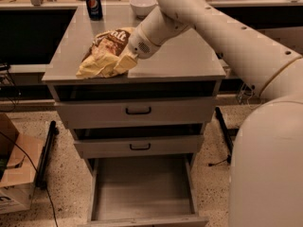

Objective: Place brown chip bag into bottom drawer

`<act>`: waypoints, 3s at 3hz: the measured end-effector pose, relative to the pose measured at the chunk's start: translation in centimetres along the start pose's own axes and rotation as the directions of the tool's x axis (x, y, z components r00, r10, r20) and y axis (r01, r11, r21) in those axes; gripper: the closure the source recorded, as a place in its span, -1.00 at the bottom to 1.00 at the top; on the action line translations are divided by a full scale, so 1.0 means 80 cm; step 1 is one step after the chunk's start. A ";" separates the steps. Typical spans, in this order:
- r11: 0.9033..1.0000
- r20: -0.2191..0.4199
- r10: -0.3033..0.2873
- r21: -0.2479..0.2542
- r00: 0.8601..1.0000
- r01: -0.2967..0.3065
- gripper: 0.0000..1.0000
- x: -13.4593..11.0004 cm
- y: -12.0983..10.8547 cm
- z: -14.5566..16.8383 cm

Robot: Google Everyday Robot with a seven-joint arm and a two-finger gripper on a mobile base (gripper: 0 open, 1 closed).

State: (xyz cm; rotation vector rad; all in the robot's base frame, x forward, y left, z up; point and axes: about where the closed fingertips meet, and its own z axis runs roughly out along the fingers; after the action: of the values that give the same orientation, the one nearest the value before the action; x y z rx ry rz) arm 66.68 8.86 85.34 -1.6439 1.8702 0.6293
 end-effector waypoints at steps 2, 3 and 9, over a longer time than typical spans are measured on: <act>0.998 0.027 -0.065 0.006 0.998 0.065 1.00 -0.018 0.033 -0.039; 0.988 0.040 -0.157 -0.007 0.987 0.157 1.00 -0.018 0.074 -0.076; 0.935 -0.316 -0.190 -0.347 0.930 0.074 1.00 0.325 0.297 -0.016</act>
Offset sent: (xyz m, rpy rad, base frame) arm -0.0540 -0.0214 0.0635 0.0305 -0.1153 0.0860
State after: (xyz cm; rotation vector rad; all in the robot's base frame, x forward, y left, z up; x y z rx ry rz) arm 40.76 -7.59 68.04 -2.2032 1.9448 0.6558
